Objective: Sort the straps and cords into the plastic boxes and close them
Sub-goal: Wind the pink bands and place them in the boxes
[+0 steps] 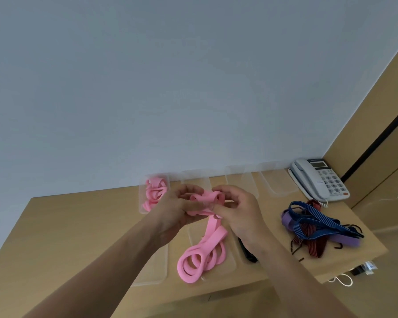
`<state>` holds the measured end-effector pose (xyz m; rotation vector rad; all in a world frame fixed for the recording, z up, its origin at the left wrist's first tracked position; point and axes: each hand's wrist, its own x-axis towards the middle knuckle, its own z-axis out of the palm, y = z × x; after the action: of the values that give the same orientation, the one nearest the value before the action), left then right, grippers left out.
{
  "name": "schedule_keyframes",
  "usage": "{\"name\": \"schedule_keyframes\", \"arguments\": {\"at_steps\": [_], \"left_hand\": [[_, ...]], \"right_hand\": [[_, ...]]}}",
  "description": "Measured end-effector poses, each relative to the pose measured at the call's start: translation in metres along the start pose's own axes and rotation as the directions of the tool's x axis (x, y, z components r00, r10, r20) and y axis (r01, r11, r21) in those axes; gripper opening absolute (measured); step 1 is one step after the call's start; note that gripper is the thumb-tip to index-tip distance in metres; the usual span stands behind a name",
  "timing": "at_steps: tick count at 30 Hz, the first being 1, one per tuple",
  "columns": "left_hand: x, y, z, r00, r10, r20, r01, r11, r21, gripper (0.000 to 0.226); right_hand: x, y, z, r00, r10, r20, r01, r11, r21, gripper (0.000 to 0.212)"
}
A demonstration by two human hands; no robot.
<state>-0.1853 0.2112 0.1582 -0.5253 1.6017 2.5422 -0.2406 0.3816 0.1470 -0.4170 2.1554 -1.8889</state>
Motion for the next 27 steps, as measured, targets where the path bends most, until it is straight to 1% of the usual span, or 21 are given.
{"name": "schedule_keyframes", "arguments": {"at_steps": [2,4,8,12,16,19,22,23,25,26,27], "left_hand": [[-0.001,-0.001,-0.002,1.0,-0.003,-0.029,0.003,1.0,-0.005,0.036],[-0.002,-0.003,-0.006,0.999,-0.011,-0.049,0.012,1.0,0.028,0.039],[-0.006,-0.006,-0.017,0.999,-0.017,-0.035,0.02,0.997,0.076,0.035],[-0.01,-0.007,-0.029,1.0,0.002,-0.03,0.0,0.996,0.085,0.036],[-0.017,-0.009,-0.042,0.999,-0.008,-0.032,0.009,1.0,0.028,0.037],[-0.02,-0.009,-0.054,0.999,-0.031,-0.035,0.03,0.999,-0.035,0.035],[-0.019,-0.008,-0.066,0.998,-0.024,-0.051,0.02,0.996,-0.092,0.032],[-0.018,-0.007,-0.07,0.998,-0.017,-0.055,0.011,0.994,-0.111,0.031],[-0.014,-0.007,-0.074,0.998,-0.003,-0.064,-0.006,0.989,-0.147,0.031],[-0.012,-0.007,-0.075,0.998,-0.001,-0.068,-0.011,0.986,-0.166,0.032],[-0.01,-0.009,-0.075,0.997,0.0,-0.071,-0.013,0.983,-0.185,0.032]], "right_hand": [[-0.005,0.0,0.005,1.0,-0.022,-0.001,0.022,0.999,-0.047,0.038],[-0.009,0.0,0.012,1.0,-0.021,-0.001,0.021,0.997,-0.071,0.038],[-0.016,-0.001,0.026,1.0,0.001,-0.029,-0.004,0.993,-0.116,0.038],[-0.022,0.001,0.04,0.996,0.013,-0.092,-0.025,0.991,-0.13,0.041],[-0.026,0.003,0.057,0.982,0.08,-0.172,-0.087,0.996,-0.033,0.043],[-0.03,0.002,0.072,0.972,0.156,-0.178,-0.149,0.988,0.052,0.046],[-0.034,0.004,0.085,0.951,0.281,-0.131,-0.262,0.954,0.143,0.044],[-0.035,0.004,0.087,0.944,0.317,-0.088,-0.298,0.937,0.183,0.038],[-0.035,0.006,0.091,0.938,0.346,0.015,-0.34,0.913,0.224,0.022],[-0.035,0.008,0.092,0.937,0.347,0.04,-0.347,0.909,0.233,0.015],[-0.034,0.009,0.093,0.938,0.345,0.031,-0.342,0.91,0.234,0.012]]}}
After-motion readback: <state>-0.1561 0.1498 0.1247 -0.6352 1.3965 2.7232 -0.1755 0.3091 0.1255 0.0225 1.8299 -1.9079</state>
